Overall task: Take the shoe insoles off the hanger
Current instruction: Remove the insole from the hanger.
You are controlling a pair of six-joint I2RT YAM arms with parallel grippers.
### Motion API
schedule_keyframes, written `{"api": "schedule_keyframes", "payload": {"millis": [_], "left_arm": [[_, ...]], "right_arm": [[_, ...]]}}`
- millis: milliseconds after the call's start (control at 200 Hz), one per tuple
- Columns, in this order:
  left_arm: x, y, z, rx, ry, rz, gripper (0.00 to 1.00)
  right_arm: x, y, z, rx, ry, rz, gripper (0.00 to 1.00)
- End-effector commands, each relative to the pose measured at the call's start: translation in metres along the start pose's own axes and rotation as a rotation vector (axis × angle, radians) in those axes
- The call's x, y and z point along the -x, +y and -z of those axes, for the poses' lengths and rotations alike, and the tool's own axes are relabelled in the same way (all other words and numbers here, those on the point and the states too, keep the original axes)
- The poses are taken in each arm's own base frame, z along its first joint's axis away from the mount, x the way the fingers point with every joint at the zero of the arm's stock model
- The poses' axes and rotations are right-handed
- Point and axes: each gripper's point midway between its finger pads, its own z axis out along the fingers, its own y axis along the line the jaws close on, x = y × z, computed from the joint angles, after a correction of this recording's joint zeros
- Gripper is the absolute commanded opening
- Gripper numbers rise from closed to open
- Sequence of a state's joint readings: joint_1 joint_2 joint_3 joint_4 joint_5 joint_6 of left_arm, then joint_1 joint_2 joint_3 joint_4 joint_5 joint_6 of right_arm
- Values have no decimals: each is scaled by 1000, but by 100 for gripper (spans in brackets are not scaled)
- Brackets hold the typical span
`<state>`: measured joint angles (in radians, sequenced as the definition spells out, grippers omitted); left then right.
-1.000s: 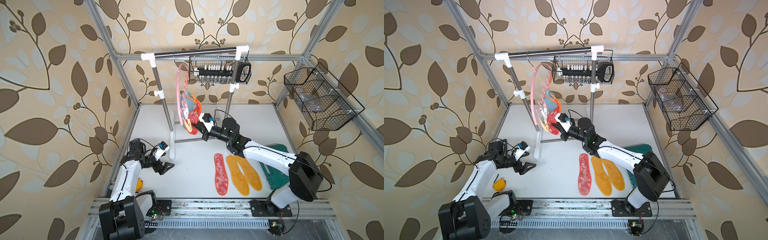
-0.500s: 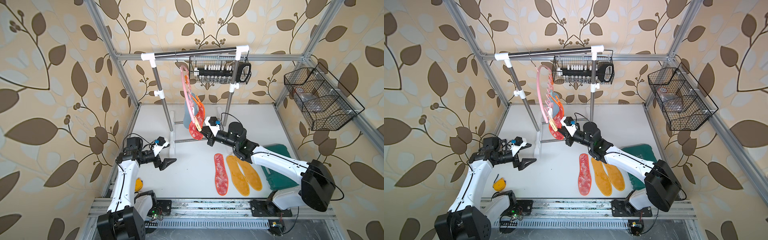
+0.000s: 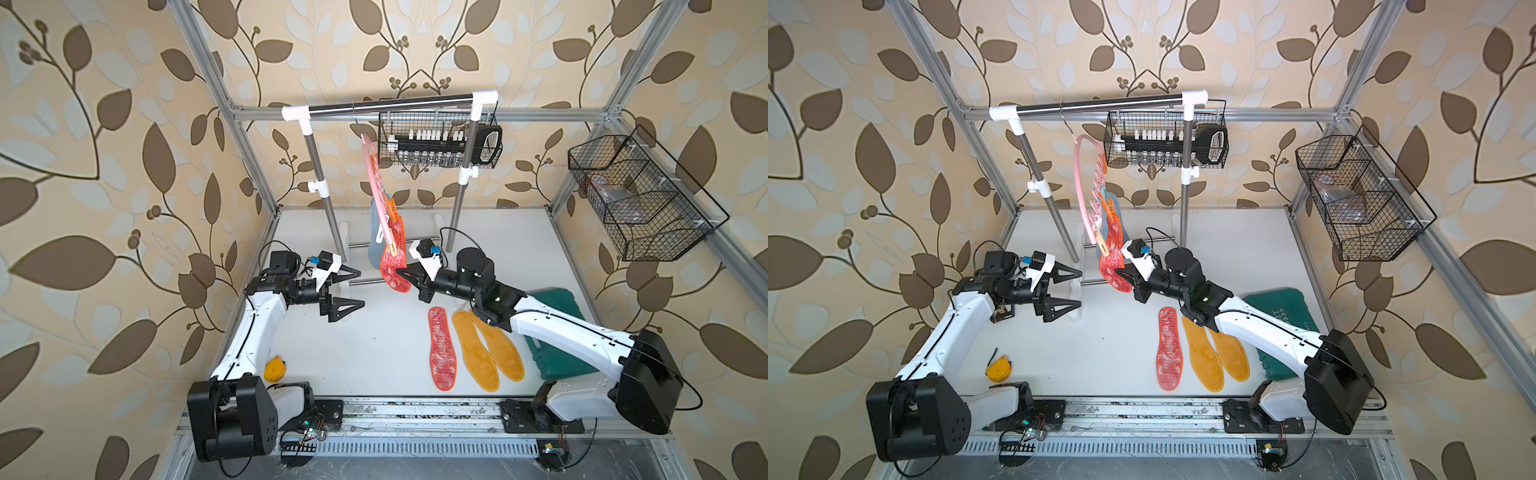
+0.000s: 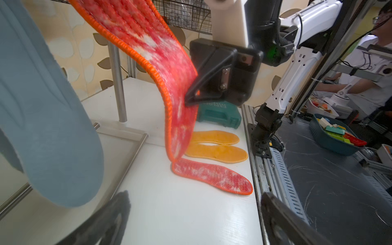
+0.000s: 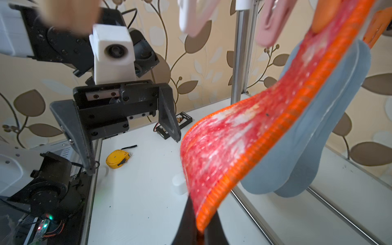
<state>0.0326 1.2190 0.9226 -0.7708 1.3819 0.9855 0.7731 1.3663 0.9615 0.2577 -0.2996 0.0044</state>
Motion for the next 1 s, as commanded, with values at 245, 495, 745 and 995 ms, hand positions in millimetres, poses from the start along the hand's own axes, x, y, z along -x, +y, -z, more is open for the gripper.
{"api": "schedule_keyframes", "payload": {"millis": [245,495,745,995], "left_arm": [[2,-6,-38,-192,-17,7,97],[-7,-4,-62,-247,40,17,92],[-4,-5,-79,-300,44,18,88],[-13,-4,-89,-296,101,61,66]], "right_arm": [[-11,18,11,42,79,-49,2],[-11,22,9,66,85,-109,3],[-9,22,8,64,49,-164,3],[-10,20,4,62,42,-188,5]]}}
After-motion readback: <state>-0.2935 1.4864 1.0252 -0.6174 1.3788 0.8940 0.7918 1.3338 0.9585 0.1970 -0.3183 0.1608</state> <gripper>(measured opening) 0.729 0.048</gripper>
